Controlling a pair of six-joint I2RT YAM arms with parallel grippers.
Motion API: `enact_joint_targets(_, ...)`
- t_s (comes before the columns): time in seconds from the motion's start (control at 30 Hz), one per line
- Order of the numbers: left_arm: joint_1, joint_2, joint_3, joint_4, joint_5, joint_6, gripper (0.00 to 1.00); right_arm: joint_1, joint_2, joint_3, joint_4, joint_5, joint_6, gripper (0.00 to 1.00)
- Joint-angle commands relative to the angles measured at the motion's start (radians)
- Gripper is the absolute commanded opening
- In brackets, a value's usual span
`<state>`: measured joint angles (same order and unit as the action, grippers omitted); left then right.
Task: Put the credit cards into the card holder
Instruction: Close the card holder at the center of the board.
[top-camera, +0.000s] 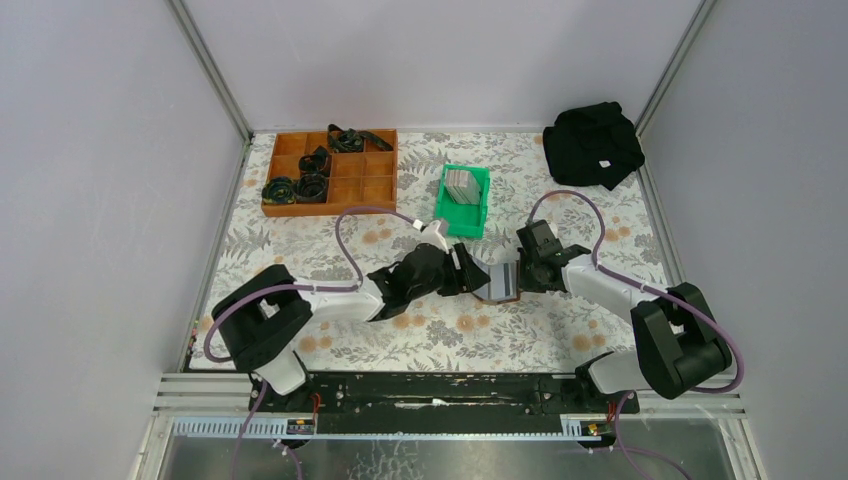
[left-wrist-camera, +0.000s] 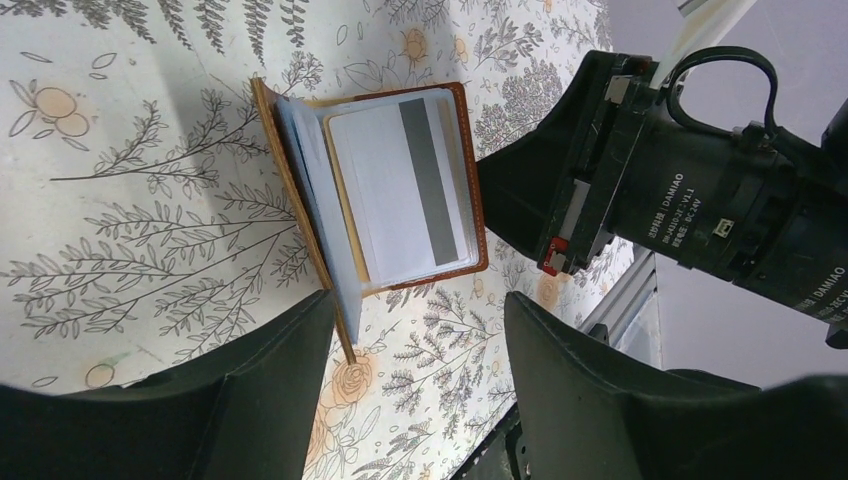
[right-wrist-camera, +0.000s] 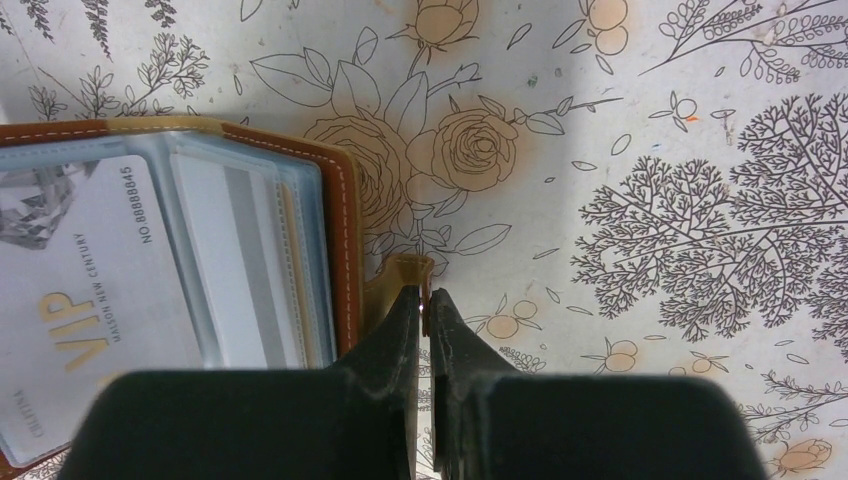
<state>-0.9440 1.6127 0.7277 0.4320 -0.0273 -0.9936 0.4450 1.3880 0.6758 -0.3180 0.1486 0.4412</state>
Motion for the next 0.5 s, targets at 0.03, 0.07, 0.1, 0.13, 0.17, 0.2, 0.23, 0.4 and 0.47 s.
enact_joint_targets(0.03,-0.014,0.044,0.069,0.067,0.03,0.012,0.7,0.004,0.01,0.028,-0.007,-0.004,0.0,0.0)
enact_joint_targets(0.07,-0.016,0.047,0.079,0.067,0.032,0.013,0.7,0.003,0.011,0.027,-0.007,-0.003,0.001,0.0)
enact_joint_targets(0.1,-0.017,0.048,0.086,0.067,0.034,0.013,0.7,0.004,0.011,0.027,-0.007,-0.002,0.001,0.0)
enact_joint_targets(0.13,-0.016,0.046,0.091,0.068,0.035,0.013,0.7,0.004,0.012,0.025,-0.008,-0.001,0.0,0.0)
enact_joint_targets(0.17,-0.018,0.044,0.094,0.07,0.034,0.012,0.7,0.004,0.015,0.025,-0.007,0.0,0.001,0.0)
enact_joint_targets(0.2,-0.019,0.038,0.096,0.073,0.033,0.012,0.7,0.003,0.016,0.026,-0.006,0.0,0.0,0.0)
enact_joint_targets(0.23,-0.021,0.033,0.097,0.078,0.032,0.01,0.69,0.003,0.018,0.026,-0.005,-0.001,0.0,0.0)
enact_joint_targets(0.4,-0.025,0.038,0.1,0.107,0.05,-0.011,0.69,0.005,0.037,0.034,0.002,-0.011,0.001,0.0)
enact_joint_targets(0.47,-0.029,0.056,0.107,0.118,0.065,-0.019,0.69,0.007,0.046,0.04,0.006,-0.015,0.004,0.0)
